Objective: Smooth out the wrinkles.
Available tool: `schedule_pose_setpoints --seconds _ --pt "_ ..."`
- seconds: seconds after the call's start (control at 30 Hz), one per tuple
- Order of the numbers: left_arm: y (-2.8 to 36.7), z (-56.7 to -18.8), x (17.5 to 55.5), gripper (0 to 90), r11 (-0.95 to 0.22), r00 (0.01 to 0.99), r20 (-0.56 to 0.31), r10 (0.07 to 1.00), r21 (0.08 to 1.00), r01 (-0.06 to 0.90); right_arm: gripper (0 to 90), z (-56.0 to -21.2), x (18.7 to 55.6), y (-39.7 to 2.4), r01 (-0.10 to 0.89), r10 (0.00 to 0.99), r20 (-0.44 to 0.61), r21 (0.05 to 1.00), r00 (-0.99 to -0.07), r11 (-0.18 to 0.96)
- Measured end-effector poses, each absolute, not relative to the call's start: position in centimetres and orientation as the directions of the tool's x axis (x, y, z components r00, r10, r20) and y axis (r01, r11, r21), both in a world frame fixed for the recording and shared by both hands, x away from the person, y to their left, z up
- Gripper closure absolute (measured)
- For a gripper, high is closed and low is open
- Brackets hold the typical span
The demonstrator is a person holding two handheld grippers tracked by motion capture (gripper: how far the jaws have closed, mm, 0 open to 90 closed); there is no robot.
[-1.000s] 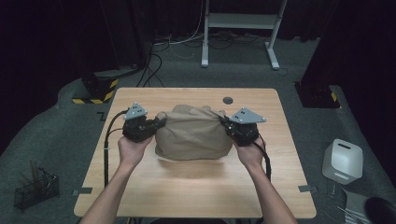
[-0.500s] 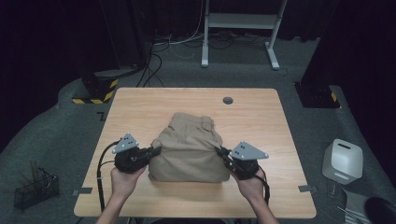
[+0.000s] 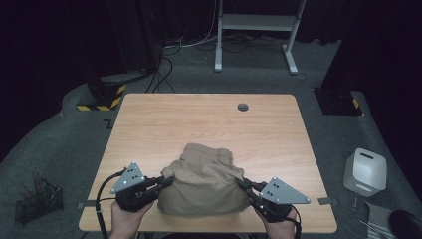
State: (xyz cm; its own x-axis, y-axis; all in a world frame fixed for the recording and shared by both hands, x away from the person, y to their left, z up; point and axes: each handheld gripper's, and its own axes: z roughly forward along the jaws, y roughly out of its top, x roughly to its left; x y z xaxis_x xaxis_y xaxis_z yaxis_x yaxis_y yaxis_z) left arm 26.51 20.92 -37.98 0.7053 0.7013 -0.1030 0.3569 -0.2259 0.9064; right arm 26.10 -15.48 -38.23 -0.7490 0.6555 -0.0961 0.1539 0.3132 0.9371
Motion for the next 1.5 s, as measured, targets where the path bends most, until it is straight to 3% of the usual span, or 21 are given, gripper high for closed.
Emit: schedule_pose_setpoints --seconds 0.5,1.5 --pt "21.3 -39.3 31.3 84.0 -0.172 0.675 -0.173 0.718 0.894 0.413 87.5 -39.6 30.7 -15.3 0.234 0.706 -0.057 0.922 -0.706 0.308" --pt "21.1 -39.7 35.6 83.4 -0.170 0.633 -0.168 0.755 0.884 0.436 87.4 -38.4 35.5 -14.4 0.282 0.734 -0.069 0.896 -0.675 0.343"
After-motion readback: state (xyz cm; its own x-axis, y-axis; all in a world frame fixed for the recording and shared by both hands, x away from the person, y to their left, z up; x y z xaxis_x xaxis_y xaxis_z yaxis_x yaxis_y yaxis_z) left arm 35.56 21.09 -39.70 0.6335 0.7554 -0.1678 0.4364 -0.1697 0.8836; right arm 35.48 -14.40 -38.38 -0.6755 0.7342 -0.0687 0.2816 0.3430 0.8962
